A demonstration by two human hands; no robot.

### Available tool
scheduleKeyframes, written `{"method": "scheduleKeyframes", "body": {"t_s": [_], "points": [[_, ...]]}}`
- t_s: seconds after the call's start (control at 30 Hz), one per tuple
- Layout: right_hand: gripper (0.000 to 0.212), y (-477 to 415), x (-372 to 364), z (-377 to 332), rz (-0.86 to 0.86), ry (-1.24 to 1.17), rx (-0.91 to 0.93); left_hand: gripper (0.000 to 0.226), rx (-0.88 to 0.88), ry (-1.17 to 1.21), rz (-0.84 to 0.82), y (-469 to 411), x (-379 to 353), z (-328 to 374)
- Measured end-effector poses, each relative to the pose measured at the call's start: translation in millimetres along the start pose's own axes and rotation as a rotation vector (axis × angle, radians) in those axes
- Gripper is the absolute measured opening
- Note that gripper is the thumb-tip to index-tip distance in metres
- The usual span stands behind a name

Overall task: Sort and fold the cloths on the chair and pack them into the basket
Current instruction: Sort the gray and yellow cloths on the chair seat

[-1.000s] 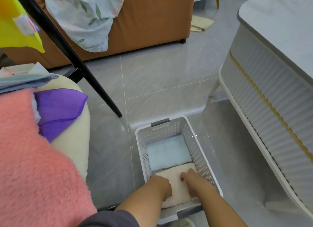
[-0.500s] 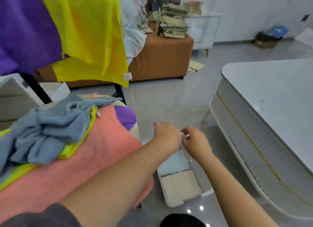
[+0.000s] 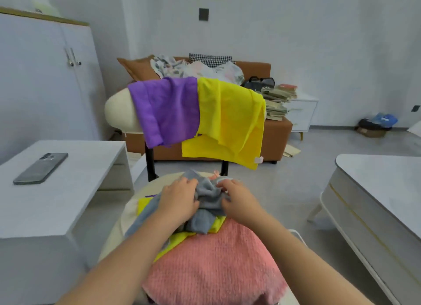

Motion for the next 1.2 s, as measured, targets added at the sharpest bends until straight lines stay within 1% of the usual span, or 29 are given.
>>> {"method": "scheduleKeyframes", "body": {"t_s": [0.03, 0.1, 0.13, 0.17, 0.2, 0.23, 0.3, 0.33, 0.37, 0.43, 0.5, 0.57, 0.63, 0.7, 0.77, 0.8, 0.87, 0.97, 1.0, 1.07, 1.1, 1.13, 1.2], "points": [[0.050, -4, -3, -5, -0.022, 0.005, -0.017, 0.026, 0.006, 0.029, -0.012, -2, -2, -7], [0.056, -9, -3, -11, -0.035, 0.033, -0.061, 0.010, -0.010, 0.226, 0.015, -5, -3, -14], [0.058, -11, -1, -14, -0.033, 0.069, -0.077, 0.009, -0.029, 0.364, 0.026, -6, 0, -16], [0.060, -13, 2, -16, -0.032, 0.113, -0.083, 0.015, -0.050, 0.482, 0.032, -8, 4, -17], [0.060, -16, 5, -19, -0.044, 0.160, -0.081, 0.019, -0.076, 0.559, 0.034, -10, 9, -17], [0.055, -19, 7, -22, -0.066, 0.207, -0.071, 0.022, -0.106, 0.604, 0.035, -12, 15, -18], [0.026, -25, 12, -32, -0.090, 0.255, -0.032, 0.022, -0.149, 0.633, 0.037, -13, 27, -19], [0.013, -27, 16, -37, -0.071, 0.228, -0.017, 0.021, -0.152, 0.633, 0.036, -13, 33, -20], [0.009, -29, 20, -43, -0.023, 0.159, -0.009, 0.021, -0.149, 0.628, 0.029, -14, 38, -21], [0.007, -30, 32, -52, 0.096, -0.013, -0.018, 0.023, -0.138, 0.598, 0.009, -15, 48, -26], [0.010, -29, 48, -63, 0.172, -0.093, -0.014, 0.026, -0.125, 0.528, -0.019, -15, 60, -30], [0.016, -29, 64, -74, 0.221, -0.105, 0.008, 0.022, -0.114, 0.413, -0.035, -12, 76, -32], [0.018, -30, 80, -83, 0.276, -0.096, 0.036, 0.005, -0.105, 0.318, -0.020, -7, 94, -32], [0.015, -33, 96, -92, 0.337, -0.095, 0.064, 0.004, -0.074, 0.292, 0.003, -3, 112, -33], [0.011, -36, 112, -101, 0.376, -0.112, 0.100, 0.007, -0.038, 0.294, 0.041, -2, 129, -34], [0.010, -37, 118, -106, 0.386, -0.124, 0.117, 0.009, -0.020, 0.315, 0.052, -3, 137, -35], [0.009, -40, 129, -117, 0.404, -0.150, 0.144, 0.014, 0.001, 0.429, 0.022, -3, 150, -35], [0.009, -46, 143, -134, 0.437, -0.177, 0.200, 0.025, -0.048, 0.616, -0.049, -4, 169, -28], [0.008, -48, 148, -139, 0.447, -0.176, 0.219, 0.021, -0.069, 0.634, -0.035, -4, 176, -24], [0.005, -51, 158, -146, 0.457, -0.180, 0.235, 0.003, -0.074, 0.658, 0.041, -5, 191, -16], [0.007, -52, 162, -147, 0.436, -0.196, 0.225, 0.005, -0.062, 0.692, 0.082, -7, 199, -14], [0.011, -53, 164, -145, 0.379, -0.213, 0.199, 0.010, -0.047, 0.753, 0.115, -9, 207, -12], [0.018, -51, 165, -141, 0.210, -0.215, 0.126, 0.017, -0.022, 0.901, 0.131, -14, 222, -12]]}}
Point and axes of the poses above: each hand's wrist, its own y-axis away from the middle knuckle, its own x-axis out of the back of the hand, z = x × y, the point moved 1 cm from there along -y, towards the middle knuckle, and after that the axes turned 10 degrees about x, right-handed, at the moved point
